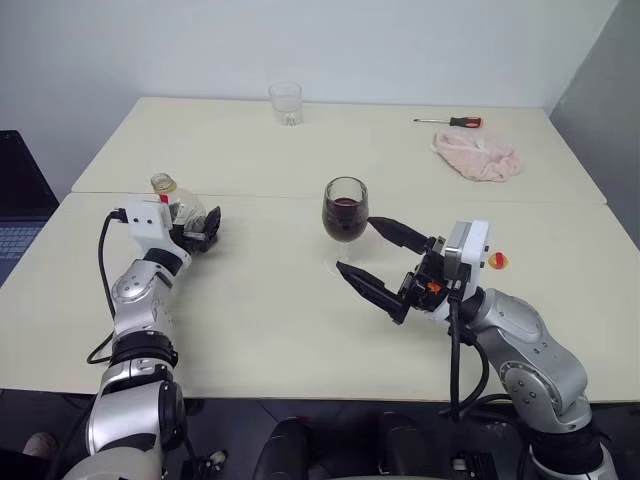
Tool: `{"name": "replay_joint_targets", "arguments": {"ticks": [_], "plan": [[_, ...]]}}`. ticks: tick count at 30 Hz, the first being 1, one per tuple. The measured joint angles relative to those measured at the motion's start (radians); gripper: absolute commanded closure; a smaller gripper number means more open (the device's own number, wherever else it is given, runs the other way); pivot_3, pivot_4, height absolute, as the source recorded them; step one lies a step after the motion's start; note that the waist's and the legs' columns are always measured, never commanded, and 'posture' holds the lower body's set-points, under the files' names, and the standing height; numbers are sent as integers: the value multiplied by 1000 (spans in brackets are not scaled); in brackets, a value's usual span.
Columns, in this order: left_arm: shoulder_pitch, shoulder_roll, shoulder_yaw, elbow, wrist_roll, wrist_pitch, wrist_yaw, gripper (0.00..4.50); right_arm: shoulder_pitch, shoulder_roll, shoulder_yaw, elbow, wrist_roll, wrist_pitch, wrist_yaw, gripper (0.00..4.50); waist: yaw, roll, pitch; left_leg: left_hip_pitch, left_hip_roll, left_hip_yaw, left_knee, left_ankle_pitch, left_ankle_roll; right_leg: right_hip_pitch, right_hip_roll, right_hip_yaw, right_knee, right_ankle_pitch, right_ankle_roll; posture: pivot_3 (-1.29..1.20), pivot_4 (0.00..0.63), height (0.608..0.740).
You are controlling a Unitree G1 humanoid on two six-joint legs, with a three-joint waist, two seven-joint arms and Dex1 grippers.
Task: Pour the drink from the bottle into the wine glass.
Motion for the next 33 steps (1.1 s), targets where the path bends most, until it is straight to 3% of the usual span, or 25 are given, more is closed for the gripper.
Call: {"name": "replay_joint_targets", "arguments": {"ticks": [9, 17, 28, 33], "plan": [[256, -10, 47, -396, -74, 174, 78, 37, 40, -32, -44, -16, 5, 2, -4, 0, 6, 0, 0, 0, 0, -1, 0, 0, 0, 1, -1, -1, -2, 0, 0, 0, 150, 740], [486, -139, 35, -770, -130, 343, 195, 37, 99, -66, -114, -67, 39, 29, -42, 0, 6, 0, 0, 3, 0, -3, -1, 0, 0, 9, -2, -1, -7, 0, 0, 0, 150, 740], [659, -231, -78, -1025, -152, 470, 240, 37, 246, -73, -209, -100, 32, 62, -167, 0, 6, 0, 0, 12, -3, -5, -11, 0, 0, 17, -4, -1, -13, -1, 1, 0, 150, 740], [683, -250, -133, -1097, -151, 509, 260, 37, 317, -52, -236, -76, -43, 137, -304, 0, 6, 0, 0, 13, -3, -4, -12, 0, 0, 18, -3, -1, -13, -1, 1, 0, 150, 740]]}}
